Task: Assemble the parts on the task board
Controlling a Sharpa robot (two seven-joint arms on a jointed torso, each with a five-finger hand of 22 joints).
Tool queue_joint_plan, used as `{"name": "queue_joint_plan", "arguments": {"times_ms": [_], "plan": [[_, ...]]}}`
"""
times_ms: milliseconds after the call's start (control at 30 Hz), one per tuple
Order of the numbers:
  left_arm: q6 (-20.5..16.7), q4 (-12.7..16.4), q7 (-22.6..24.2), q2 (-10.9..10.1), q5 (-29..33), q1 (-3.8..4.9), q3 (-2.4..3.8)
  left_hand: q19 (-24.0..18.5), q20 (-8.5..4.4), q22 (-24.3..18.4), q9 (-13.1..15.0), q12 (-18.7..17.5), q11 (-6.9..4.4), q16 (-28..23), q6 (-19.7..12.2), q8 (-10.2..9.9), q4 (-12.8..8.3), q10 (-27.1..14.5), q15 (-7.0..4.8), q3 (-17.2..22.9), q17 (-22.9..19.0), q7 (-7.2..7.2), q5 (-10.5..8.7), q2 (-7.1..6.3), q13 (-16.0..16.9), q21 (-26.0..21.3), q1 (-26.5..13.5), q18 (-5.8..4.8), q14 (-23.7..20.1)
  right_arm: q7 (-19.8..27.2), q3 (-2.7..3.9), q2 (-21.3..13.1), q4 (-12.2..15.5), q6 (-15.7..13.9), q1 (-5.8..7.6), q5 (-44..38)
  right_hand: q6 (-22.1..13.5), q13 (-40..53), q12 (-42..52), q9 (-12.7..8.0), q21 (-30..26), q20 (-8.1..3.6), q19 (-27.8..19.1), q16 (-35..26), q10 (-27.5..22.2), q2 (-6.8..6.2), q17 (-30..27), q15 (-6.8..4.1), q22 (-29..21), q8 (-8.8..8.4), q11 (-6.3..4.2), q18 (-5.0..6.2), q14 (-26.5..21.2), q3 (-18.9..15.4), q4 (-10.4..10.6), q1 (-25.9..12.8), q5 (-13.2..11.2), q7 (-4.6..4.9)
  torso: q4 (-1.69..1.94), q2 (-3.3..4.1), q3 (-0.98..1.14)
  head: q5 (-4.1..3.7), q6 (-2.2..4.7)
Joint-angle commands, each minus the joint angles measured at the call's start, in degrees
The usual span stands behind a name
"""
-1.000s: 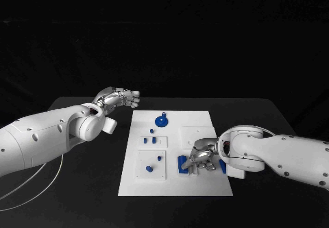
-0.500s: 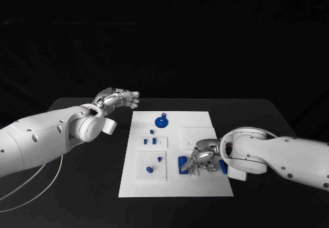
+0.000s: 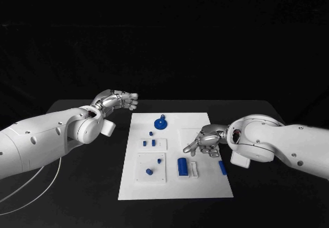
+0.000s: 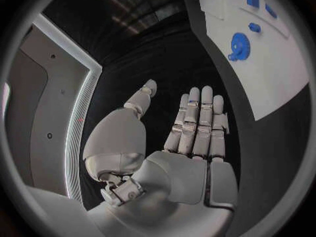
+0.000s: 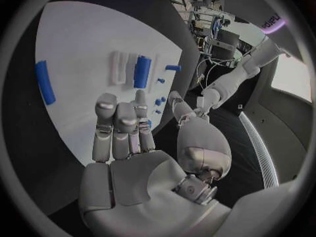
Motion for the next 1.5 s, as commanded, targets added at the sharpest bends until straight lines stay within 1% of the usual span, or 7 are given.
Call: {"name": "queue_joint_plan", "arguments": {"times_ms": [33,300,500,600,967,1233,1500], "plan": [[0.7,0.0,0.4,0.2,0.3,0.03,0.04,0.0,0.17,0.1,-0.1,-0.2,-0.11,-0.2,-0.3,0.3,0.2,-0.5,0.33,0.0,0.1,-0.02,-0.08,0.31,-0.1,-0.2,-0.4,0.96,0.1,1.5,0.43,-0.8,-0.7,0.2,0.43,3.4,-0.2,0.1,-0.3,0.1,-0.2,-0.29,-0.3,-0.3,-0.1,0.46,0.0,-0.11,-0.1,0.13,-0.01,2.53,-0.1,-0.2,-0.1,-0.2,0.4,-0.02,-0.02,0.02,0.01,-0.2,0.14],[0.7,0.0,0.3,0.3,0.3,0.03,0.02,0.0,0.17,0.1,-0.1,-0.2,-0.11,-0.3,-0.3,0.3,0.2,-0.5,0.33,0.0,0.1,-0.03,-0.09,0.3,-0.1,-0.3,-0.4,0.96,0.1,-1.9,0.57,-4.5,-2.8,5.7,2.01,-2.6,-0.1,0.2,-0.3,0.1,-0.1,-0.38,0.1,-0.3,0.1,1.72,0.0,-0.09,-0.2,0.13,0.01,2.53,0.1,1.5,-0.1,2.4,0.4,-0.01,-0.09,0.0,-0.03,-1.02,0.23],[0.7,0.3,0.1,0.1,0.3,0.04,0.0,0.0,0.17,0.1,-0.1,-0.1,-0.11,-0.3,-0.3,0.3,0.2,-0.5,0.33,0.1,0.1,-0.03,-0.08,0.29,-0.1,-0.3,-0.3,0.97,0.1,-3.6,0.08,-8.6,-0.8,7.2,2.01,-7.3,0.0,0.2,-0.5,0.1,-0.1,-0.09,0.1,-0.4,0.0,1.26,0.0,0.02,-0.3,0.09,0.1,2.53,0.1,3.2,-0.1,4.8,0.8,0.07,0.1,0.05,-0.02,-1.95,0.22],[0.7,0.4,0.1,-0.1,0.3,0.04,-0.02,0.0,0.16,0.1,-0.1,-0.1,-0.12,-0.3,-0.3,0.3,0.1,-0.4,0.32,0.1,0.2,-0.04,-0.06,0.31,-0.1,-0.3,-0.3,0.97,0.2,-4.3,-0.36,-10.6,0.4,8.0,2.01,-9.6,0.0,0.2,-0.6,0.1,-0.1,0.14,0.1,-0.5,0.0,0.71,-0.1,0.11,-0.3,0.01,0.19,2.53,0.2,4.3,0.2,5.5,0.9,0.16,-0.07,0.01,-0.02,-2.62,0.1],[0.8,0.5,0.4,-0.3,0.3,0.03,-0.03,0.0,0.16,0.2,-0.1,-0.1,-0.12,-0.3,-0.3,0.3,0.1,-0.4,0.32,0.1,0.2,-0.05,-0.04,0.3,-0.1,-0.3,-0.3,0.97,0.2,-5.1,-4.74,-12.1,1.3,9.8,1.94,-10.1,-0.6,0.2,-0.9,-0.1,-0.2,0.78,-0.4,-0.8,-0.4,-0.29,-0.2,0.43,-0.4,-0.37,0.49,2.53,0.0,4.4,1.1,4.2,0.3,0.46,0.0,0.06,0.1,-3.68,-0.18],[0.8,0.6,0.3,-0.4,0.3,0.03,-0.03,0.0,0.17,0.2,-0.1,-0.1,-0.12,-0.4,-0.3,0.3,0.2,-0.4,0.32,0.1,0.3,-0.04,-0.05,0.31,-0.1,-0.3,-0.3,0.97,0.2,-4.7,-5.22,-12.4,1.0,8.4,0.93,-11.1,-0.9,0.2,-1.0,-0.2,-0.3,0.91,-0.6,-0.9,-0.5,-0.52,-0.2,0.54,-0.4,-0.57,0.59,2.53,0.0,3.8,1.8,3.0,0.2,0.57,0.03,0.04,-0.05,-3.84,-0.34],[0.8,0.6,0.3,-0.5,0.3,0.03,-0.03,0.0,0.17,0.2,-0.1,-0.1,-0.12,-0.4,-0.3,0.3,0.2,-0.4,0.32,0.1,0.3,-0.04,-0.07,0.3,-0.1,-0.3,-0.3,0.97,0.2,-4.0,-5.28,-11.4,1.0,7.2,-0.13,-11.3,-0.9,0.2,-1.0,-0.2,-0.3,0.88,-0.6,-0.9,-0.5,-0.41,-0.2,0.51,-0.4,-0.59,0.57,2.53,-0.1,3.1,1.7,2.2,0.1,0.54,0.08,0.05,0.01,-3.66,-0.46]]}}
